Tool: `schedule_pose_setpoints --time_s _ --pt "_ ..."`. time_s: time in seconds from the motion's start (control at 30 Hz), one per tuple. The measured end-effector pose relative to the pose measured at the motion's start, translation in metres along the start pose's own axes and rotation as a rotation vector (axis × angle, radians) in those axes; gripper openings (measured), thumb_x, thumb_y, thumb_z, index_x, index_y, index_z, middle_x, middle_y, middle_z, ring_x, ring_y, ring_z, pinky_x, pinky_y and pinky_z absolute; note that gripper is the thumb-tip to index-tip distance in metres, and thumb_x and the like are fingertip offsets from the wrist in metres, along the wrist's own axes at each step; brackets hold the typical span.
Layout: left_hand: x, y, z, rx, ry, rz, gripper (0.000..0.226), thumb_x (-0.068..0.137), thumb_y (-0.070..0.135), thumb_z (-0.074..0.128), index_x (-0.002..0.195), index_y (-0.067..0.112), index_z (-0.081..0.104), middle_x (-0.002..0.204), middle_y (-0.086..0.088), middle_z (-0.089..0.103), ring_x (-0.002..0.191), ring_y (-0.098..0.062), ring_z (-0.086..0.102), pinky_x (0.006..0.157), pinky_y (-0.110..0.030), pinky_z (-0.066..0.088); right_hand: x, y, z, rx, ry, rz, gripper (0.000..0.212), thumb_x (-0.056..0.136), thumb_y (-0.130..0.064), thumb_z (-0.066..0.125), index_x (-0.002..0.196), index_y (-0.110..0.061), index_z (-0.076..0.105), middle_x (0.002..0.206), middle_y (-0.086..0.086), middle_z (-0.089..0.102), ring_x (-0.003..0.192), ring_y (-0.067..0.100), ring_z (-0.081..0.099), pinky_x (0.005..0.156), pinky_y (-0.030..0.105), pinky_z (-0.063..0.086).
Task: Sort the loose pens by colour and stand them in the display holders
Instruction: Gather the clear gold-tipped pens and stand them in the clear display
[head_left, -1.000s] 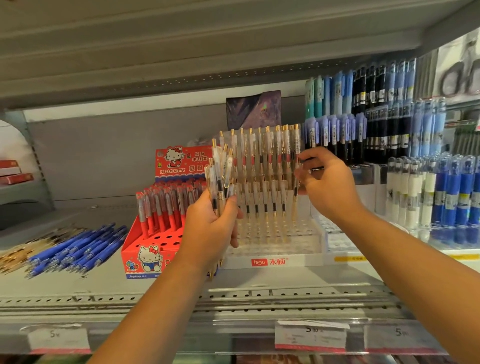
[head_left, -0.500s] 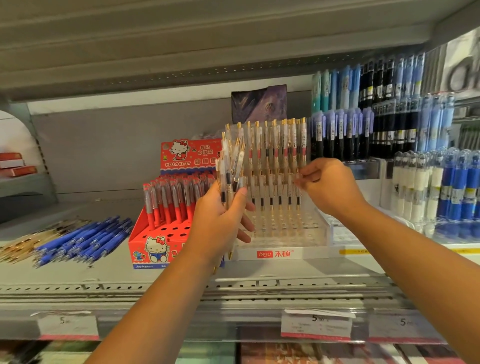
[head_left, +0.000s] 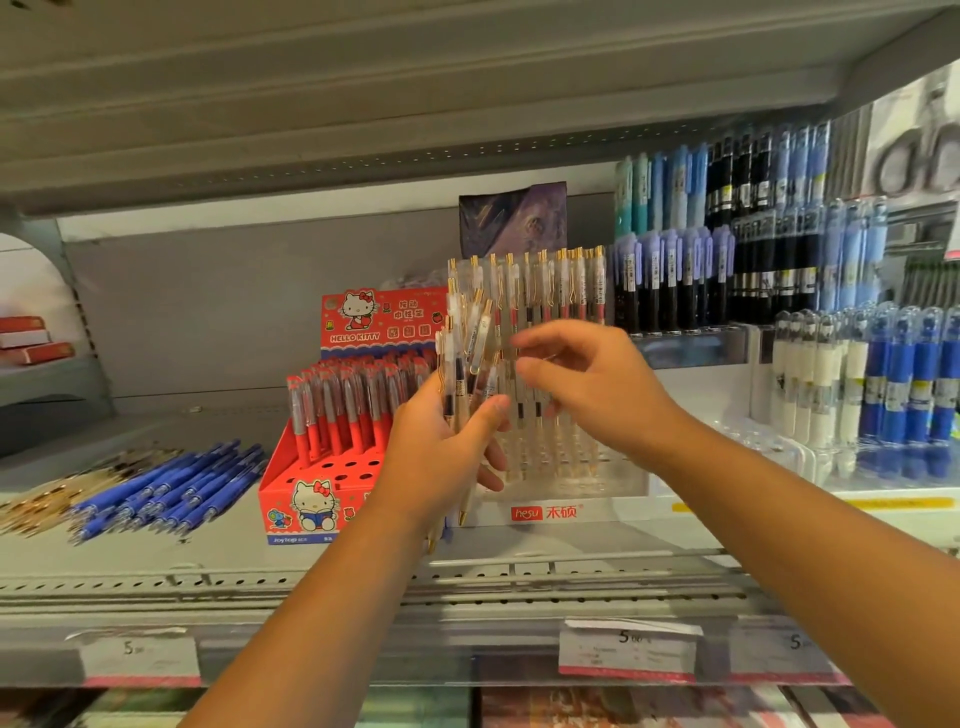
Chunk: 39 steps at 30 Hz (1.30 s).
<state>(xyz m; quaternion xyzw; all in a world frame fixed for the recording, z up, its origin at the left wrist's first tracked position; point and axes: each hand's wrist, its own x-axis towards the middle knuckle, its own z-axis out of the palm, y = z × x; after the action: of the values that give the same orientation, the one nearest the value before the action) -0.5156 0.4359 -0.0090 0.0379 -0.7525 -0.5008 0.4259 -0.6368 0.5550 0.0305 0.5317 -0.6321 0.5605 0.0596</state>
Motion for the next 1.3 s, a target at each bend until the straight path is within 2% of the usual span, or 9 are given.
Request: schedule_pose_setpoints --time_s 0.13,0.3,0.57,0.7,0.9,1.07,1.13,1.2,1.3 --pt "0.0 0.001 0.0 -0.015 -0.016 0.012 0.021 0.094 0.013 0.064 0.112 0.023 0.06 0.081 -0.013 0.068 0.056 -0.029 0.065 0.046 -0.038 0.057 0.0 -0.006 0.01 0.169 -0.12 0.084 0.021 0.091 -0.015 0.066 0.112 -0.021 0.069 0.095 -0.004 0.071 0.085 0.011 0.069 0.064 0.025 0.057" --pt "-0.001 0.001 0.0 -0.035 -0.034 0.021 0.016 0.096 0.017 0.062 0.111 0.021 0.059 0.072 -0.001 0.068 0.055 -0.028 0.063 0.045 -0.036 0.056 0.0 -0.005 0.015 0.266 -0.146 0.116 0.009 0.093 -0.01 0.063 0.101 -0.012 0.068 0.089 0.006 0.07 0.071 0.007 0.067 0.059 0.018 0.053" --pt "0.001 -0.002 -0.001 -0.062 0.017 0.001 0.008 0.101 0.019 0.054 0.107 0.019 0.058 0.077 -0.014 0.067 0.052 -0.027 0.063 0.044 -0.037 0.055 0.005 -0.002 0.003 0.472 0.04 0.205 0.01 0.095 -0.007 0.059 0.105 -0.006 0.06 0.095 0.011 0.073 0.083 0.022 0.074 0.067 0.028 0.061" --pt "0.001 -0.003 -0.002 -0.084 0.025 -0.007 0.005 0.101 0.021 0.054 0.103 0.019 0.057 0.075 -0.007 0.066 0.053 -0.027 0.063 0.043 -0.035 0.054 0.009 0.0 -0.017 0.49 0.135 0.196 0.01 0.094 -0.007 0.06 0.104 -0.007 0.06 0.091 0.009 0.072 0.078 0.023 0.074 0.063 0.029 0.06" --pt "0.002 -0.004 -0.004 -0.068 0.045 0.031 0.007 0.101 0.027 0.052 0.106 0.025 0.056 0.077 -0.012 0.065 0.049 -0.02 0.052 0.043 -0.032 0.049 0.023 0.008 -0.045 0.345 0.318 0.163 0.011 0.096 -0.009 0.058 0.101 -0.017 0.062 0.088 0.005 0.069 0.073 0.017 0.072 0.061 0.028 0.06" --pt "0.002 -0.001 -0.004 -0.122 0.037 -0.008 0.012 0.098 0.037 0.054 0.09 0.043 0.061 0.071 0.0 0.061 0.049 -0.007 0.044 0.041 -0.024 0.035 0.027 0.026 -0.055 0.085 0.354 0.139 0.014 0.097 -0.011 0.059 0.109 -0.018 0.061 0.091 0.003 0.061 0.081 0.018 0.066 0.062 0.033 0.062" --pt "0.002 0.001 -0.004 -0.127 0.038 -0.004 0.007 0.092 0.044 0.055 0.097 0.041 0.059 0.072 0.002 0.06 0.05 -0.003 0.047 0.042 -0.02 0.036 0.026 0.034 -0.056 0.027 0.353 0.144 0.015 0.097 -0.011 0.058 0.111 -0.017 0.061 0.09 0.001 0.06 0.087 0.021 0.065 0.067 0.037 0.062" --pt "0.002 0.001 -0.005 -0.136 0.034 -0.003 0.028 0.085 0.051 0.055 0.108 0.034 0.057 0.072 0.002 0.059 0.051 -0.002 0.049 0.042 -0.019 0.037 0.024 0.04 -0.056 -0.019 0.357 0.144 0.015 0.097 -0.012 0.059 0.111 -0.017 0.062 0.09 0.0 0.061 0.088 0.02 0.065 0.069 0.039 0.062" --pt "0.001 0.0 -0.005 -0.153 0.028 0.002 0.035 0.083 0.052 0.055 0.111 0.032 0.056 0.072 0.002 0.058 0.05 -0.002 0.047 0.041 -0.02 0.036 0.024 0.046 -0.055 -0.071 0.347 0.144 0.017 0.097 -0.012 0.059 0.113 -0.016 0.063 0.09 0.001 0.062 0.088 0.023 0.065 0.071 0.042 0.061"
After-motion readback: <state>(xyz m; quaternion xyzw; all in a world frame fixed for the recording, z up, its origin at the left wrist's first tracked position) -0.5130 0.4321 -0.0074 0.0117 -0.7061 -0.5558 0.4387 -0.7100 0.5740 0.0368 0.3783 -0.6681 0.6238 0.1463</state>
